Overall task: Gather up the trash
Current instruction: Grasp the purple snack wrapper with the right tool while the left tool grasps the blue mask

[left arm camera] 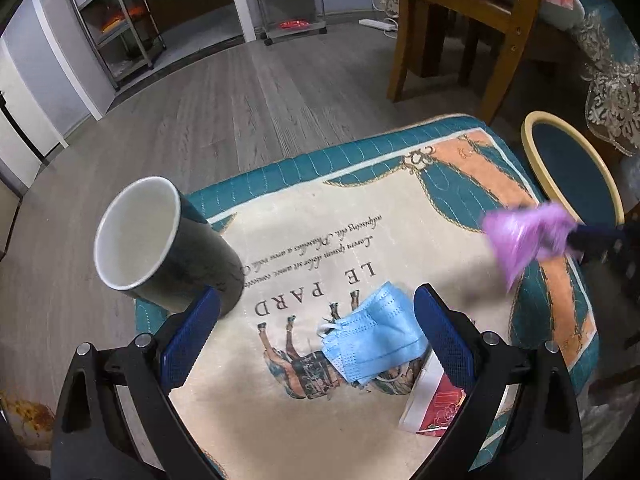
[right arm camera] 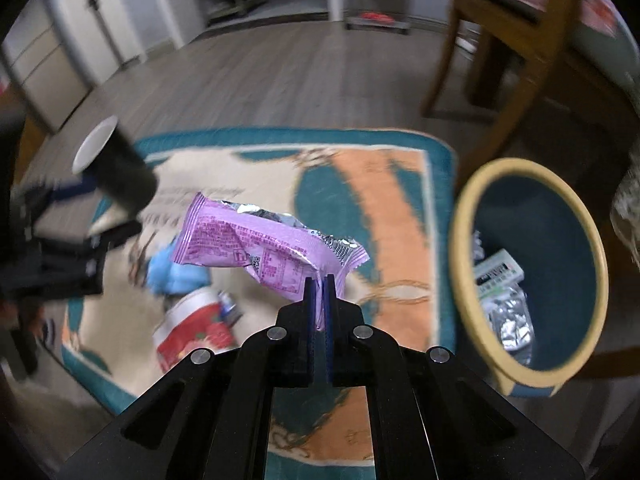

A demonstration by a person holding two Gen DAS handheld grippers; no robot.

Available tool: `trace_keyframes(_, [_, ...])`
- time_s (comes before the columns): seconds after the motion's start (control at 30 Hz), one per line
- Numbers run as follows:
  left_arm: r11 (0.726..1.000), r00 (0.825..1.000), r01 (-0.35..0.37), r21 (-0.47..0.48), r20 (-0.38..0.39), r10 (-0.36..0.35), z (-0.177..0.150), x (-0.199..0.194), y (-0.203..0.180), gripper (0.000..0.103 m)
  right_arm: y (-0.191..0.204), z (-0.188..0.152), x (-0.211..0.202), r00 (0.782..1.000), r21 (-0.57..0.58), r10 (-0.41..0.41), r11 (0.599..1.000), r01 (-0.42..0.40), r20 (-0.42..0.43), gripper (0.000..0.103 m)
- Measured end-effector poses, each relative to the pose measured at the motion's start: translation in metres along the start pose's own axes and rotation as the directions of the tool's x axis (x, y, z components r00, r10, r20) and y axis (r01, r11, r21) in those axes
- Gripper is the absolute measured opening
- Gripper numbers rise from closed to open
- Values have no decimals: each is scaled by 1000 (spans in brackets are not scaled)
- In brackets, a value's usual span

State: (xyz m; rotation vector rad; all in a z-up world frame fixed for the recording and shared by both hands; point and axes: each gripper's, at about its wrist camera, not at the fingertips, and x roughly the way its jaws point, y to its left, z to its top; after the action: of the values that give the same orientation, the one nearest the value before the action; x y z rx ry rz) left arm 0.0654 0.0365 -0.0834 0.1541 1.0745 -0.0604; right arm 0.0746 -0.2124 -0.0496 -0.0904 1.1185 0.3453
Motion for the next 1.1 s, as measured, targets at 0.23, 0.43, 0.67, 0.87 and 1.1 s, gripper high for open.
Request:
trace_keyframes(0.23, [998, 997, 9, 57, -71, -5, -12, 25, -22, 95, -32, 7, -6, 999, 134, 34, 990, -39, 42, 5])
trace_keyframes(0.43, [993, 983, 86, 80, -167, -71, -22, 47, -39, 56, -28, 9, -8, 997, 126, 54, 990, -61, 59, 5])
trace_keyframes(0.67, [988, 989, 109, 114, -110, -96, -17, 30, -45, 12, -29, 12, -17, 995, 124, 48, 991, -59, 86, 5])
trace_keyframes(0.87, [988, 993, 107, 116, 30, -111, 2, -9, -44, 11, -45, 20, -43, 988, 140, 27, 989, -49, 152, 5])
trace_keyframes(1.1, [981, 981, 137, 134, 122, -154, 28, -37, -64, 11, -75, 23, -74, 973, 195, 10, 979, -56, 229, 5])
